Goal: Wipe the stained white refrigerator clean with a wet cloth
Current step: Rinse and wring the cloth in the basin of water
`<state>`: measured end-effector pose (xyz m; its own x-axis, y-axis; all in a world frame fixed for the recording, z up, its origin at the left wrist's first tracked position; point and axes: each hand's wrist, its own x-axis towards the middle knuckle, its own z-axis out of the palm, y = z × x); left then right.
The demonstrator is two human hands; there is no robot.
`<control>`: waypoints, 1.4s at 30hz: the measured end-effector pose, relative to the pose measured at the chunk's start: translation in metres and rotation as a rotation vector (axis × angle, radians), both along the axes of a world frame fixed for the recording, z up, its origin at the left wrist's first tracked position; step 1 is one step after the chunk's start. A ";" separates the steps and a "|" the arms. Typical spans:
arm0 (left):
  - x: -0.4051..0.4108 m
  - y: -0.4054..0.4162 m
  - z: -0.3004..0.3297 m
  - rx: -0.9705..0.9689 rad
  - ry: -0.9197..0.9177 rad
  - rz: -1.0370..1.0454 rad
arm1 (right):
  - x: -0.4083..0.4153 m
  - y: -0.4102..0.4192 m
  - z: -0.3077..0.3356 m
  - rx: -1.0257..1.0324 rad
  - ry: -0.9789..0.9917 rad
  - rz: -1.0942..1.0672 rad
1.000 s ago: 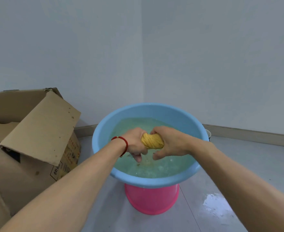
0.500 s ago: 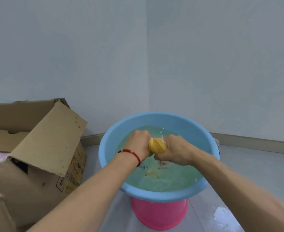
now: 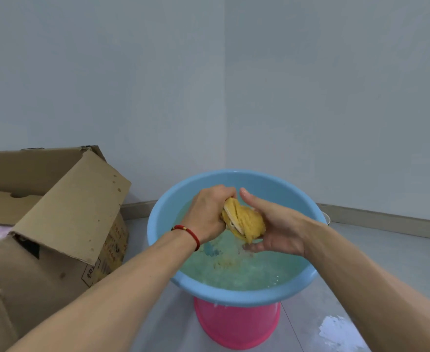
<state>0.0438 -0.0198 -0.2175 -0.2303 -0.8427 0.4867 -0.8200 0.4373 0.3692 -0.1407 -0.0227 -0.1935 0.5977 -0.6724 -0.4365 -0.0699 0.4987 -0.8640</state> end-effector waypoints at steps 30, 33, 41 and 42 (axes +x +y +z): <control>0.002 0.001 0.012 0.162 -0.362 -0.029 | -0.002 -0.010 0.006 -0.399 0.324 0.316; 0.008 0.003 0.015 -0.039 -0.240 -0.250 | -0.023 -0.017 0.003 -0.166 0.021 0.338; 0.023 0.001 0.044 -0.288 -0.533 -0.406 | 0.026 0.012 -0.010 -0.061 -0.163 0.198; 0.025 0.003 0.044 -0.296 -0.573 -0.416 | 0.028 0.014 -0.012 -0.041 -0.190 0.187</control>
